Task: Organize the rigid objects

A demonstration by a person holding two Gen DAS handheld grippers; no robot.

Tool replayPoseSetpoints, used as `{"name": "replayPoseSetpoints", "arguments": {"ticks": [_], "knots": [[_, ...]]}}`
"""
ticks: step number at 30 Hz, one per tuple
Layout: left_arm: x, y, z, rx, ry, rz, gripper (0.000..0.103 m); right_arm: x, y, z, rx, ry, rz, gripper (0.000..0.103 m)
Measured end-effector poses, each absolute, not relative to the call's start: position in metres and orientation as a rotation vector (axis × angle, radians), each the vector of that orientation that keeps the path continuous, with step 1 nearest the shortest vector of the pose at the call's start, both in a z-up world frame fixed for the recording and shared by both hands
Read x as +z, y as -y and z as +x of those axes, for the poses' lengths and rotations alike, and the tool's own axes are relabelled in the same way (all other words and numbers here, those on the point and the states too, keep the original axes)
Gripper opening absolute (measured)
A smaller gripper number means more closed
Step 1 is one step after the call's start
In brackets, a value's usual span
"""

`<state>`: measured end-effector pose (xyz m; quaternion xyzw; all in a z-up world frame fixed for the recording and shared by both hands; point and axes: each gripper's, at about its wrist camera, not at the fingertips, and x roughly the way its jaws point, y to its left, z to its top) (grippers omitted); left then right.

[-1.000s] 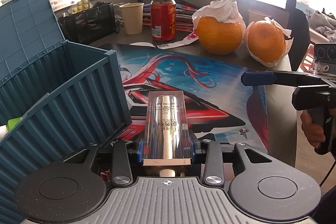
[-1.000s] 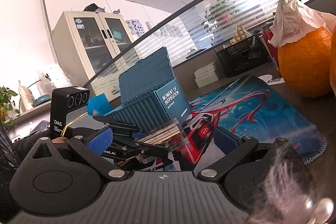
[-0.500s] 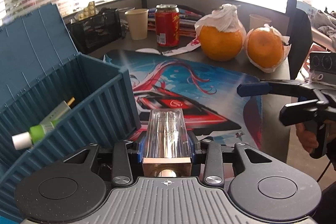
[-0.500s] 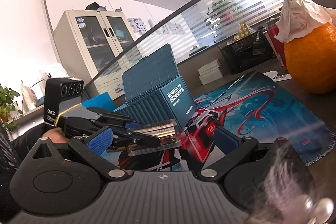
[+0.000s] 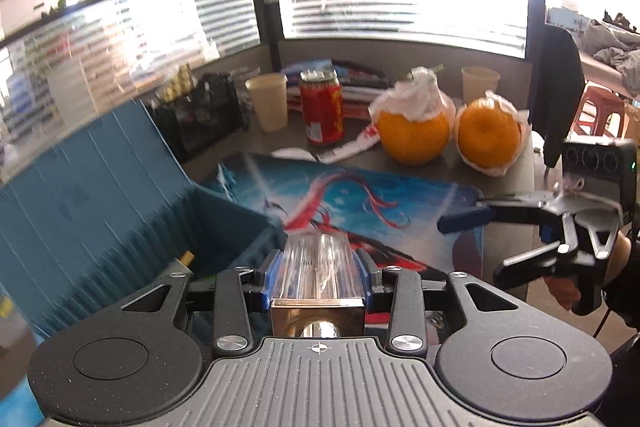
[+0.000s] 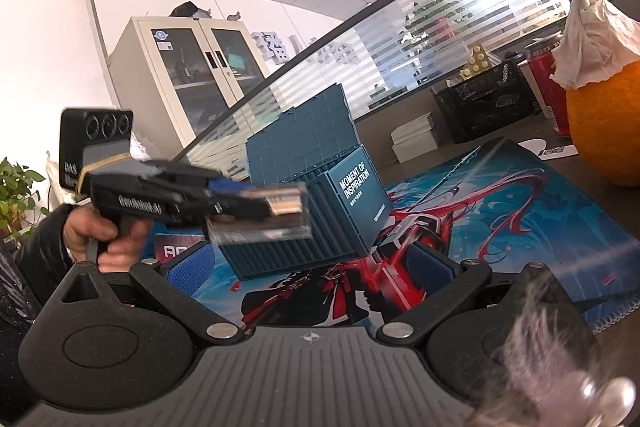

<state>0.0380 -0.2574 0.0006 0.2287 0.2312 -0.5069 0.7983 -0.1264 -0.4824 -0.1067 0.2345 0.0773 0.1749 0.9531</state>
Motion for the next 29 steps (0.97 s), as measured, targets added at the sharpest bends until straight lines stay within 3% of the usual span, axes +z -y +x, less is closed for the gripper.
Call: {"name": "replayPoseSetpoints", "arguments": {"ticks": [7, 15, 29], "knots": [[0.038, 0.249, 0.063, -1.041, -0.438, 0.53, 0.035, -0.105, 0.478, -0.123, 0.36, -0.161, 0.473, 0.103], [0.043, 0.25, 0.115, -1.006, -0.472, 0.516, 0.035, -0.105, 0.475, -0.116, 0.356, -0.173, 0.474, 0.103], [0.0, 0.273, 0.149, -1.083, -0.548, 0.481, 0.035, -0.111, 0.476, -0.106, 0.339, -0.212, 0.474, 0.103]]}}
